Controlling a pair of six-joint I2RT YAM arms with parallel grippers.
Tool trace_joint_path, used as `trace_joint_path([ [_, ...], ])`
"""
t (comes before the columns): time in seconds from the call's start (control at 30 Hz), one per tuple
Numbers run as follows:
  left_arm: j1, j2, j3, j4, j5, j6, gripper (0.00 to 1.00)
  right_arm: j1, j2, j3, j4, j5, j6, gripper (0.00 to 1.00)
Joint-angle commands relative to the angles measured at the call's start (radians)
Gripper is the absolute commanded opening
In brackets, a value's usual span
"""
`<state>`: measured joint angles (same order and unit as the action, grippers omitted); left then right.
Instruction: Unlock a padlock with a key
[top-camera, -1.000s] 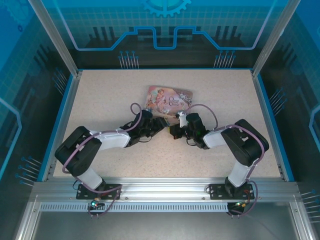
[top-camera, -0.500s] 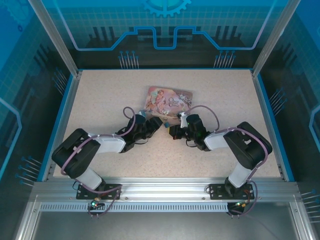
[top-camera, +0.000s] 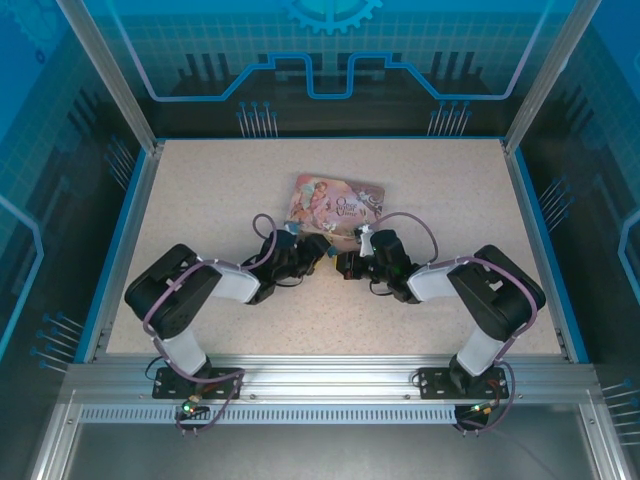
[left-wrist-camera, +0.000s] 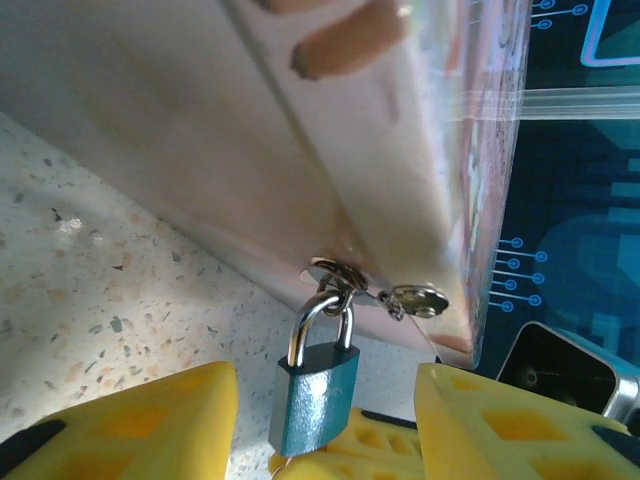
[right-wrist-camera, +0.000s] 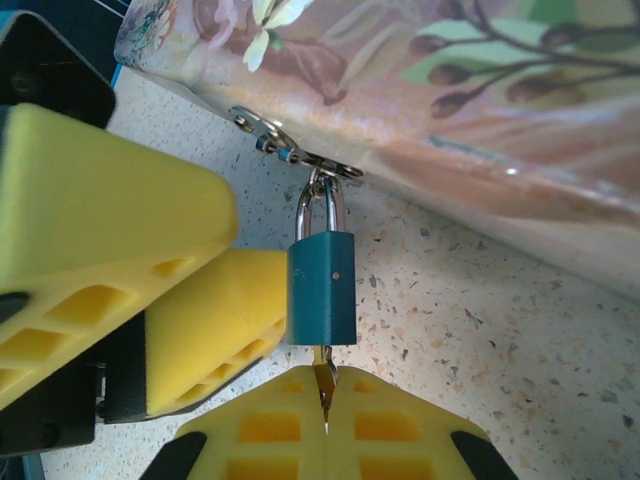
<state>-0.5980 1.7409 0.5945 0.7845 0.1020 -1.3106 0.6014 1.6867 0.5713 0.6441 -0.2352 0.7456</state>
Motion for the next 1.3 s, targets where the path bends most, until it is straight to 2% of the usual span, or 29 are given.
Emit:
trace_joint_path([
  [0.0, -0.012, 0.042, 0.029, 0.08, 0.03, -0.039, 0.48, 0.018, -0.004, 0.036, 0.035, -0.001, 0.013, 0.0],
  [0.13, -0.021, 0.064, 0.036, 0.094, 0.03, -0.051, 0.44, 0.018, 0.004, 0.043, 0.039, -0.007, 0.016, 0.0],
  [0.6, -0.021, 0.033, 0.028, 0.087, -0.011, -0.031, 0.11, 0.02, 0.006, 0.039, 0.04, -0.002, 0.023, 0.0],
  [0.77, -0.021, 0.01, 0.027, 0.064, -0.027, -0.016, 0.03, 0.017, -0.014, 0.032, 0.051, -0.015, 0.021, 0.01],
  [0.87, -0.02, -0.001, 0.024, 0.052, -0.034, -0.012, 0.0, 0.009, -0.042, 0.021, 0.034, -0.014, 0.003, 0.07],
  [1.03, -0.022, -0.019, 0.022, 0.033, -0.045, -0.008, 0.0, -0.008, -0.106, -0.002, -0.04, 0.009, -0.066, 0.24],
  [1.27, -0.02, -0.046, 0.031, -0.019, -0.053, -0.005, 0.0, -0.014, -0.251, -0.001, -0.315, 0.108, -0.291, 0.38],
])
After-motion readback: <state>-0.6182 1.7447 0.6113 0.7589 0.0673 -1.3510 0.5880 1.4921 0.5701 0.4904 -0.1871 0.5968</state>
